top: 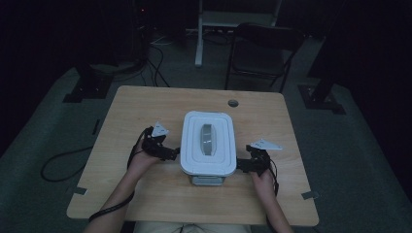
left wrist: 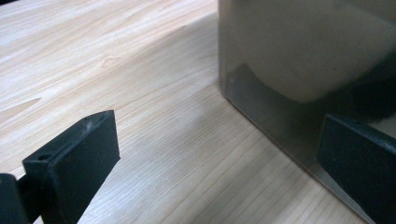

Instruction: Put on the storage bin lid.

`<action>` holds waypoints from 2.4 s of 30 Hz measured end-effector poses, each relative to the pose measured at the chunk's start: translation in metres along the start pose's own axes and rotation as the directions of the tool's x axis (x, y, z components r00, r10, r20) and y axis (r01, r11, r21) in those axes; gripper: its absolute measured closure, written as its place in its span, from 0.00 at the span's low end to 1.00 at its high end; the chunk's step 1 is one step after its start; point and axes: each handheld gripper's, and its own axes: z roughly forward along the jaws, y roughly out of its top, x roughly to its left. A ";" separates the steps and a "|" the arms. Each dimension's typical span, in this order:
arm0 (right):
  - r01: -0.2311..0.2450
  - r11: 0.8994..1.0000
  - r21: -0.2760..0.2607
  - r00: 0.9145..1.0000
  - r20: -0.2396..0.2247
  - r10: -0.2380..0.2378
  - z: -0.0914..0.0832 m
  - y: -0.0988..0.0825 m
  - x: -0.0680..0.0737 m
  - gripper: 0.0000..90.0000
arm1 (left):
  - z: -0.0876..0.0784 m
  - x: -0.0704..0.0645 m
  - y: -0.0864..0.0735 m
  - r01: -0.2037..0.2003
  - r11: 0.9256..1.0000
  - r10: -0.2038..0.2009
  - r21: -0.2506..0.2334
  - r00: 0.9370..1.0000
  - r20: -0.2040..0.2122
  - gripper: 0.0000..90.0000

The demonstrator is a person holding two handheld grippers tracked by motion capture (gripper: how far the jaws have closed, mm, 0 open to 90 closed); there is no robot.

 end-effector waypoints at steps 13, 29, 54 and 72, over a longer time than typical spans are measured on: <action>0.007 1.000 -0.013 0.998 0.067 -0.006 -0.001 0.001 -0.005 0.14 | -0.022 0.002 -0.012 -0.011 1.000 0.011 -0.011 1.000 0.002 0.01; 0.005 1.000 -0.012 0.985 0.173 -0.003 -0.016 -0.010 -0.014 0.14 | -0.039 0.013 -0.035 0.022 1.000 -0.022 -0.015 0.999 -0.026 0.01; -0.049 0.999 -0.014 0.935 0.351 0.051 -0.056 -0.037 -0.034 0.14 | -0.069 0.040 -0.077 0.105 0.994 -0.105 -0.011 0.987 -0.123 0.01; -0.153 0.988 -0.014 0.880 0.454 0.143 -0.085 -0.058 -0.058 0.15 | -0.092 0.051 -0.114 0.211 0.977 -0.202 0.016 0.954 -0.223 0.01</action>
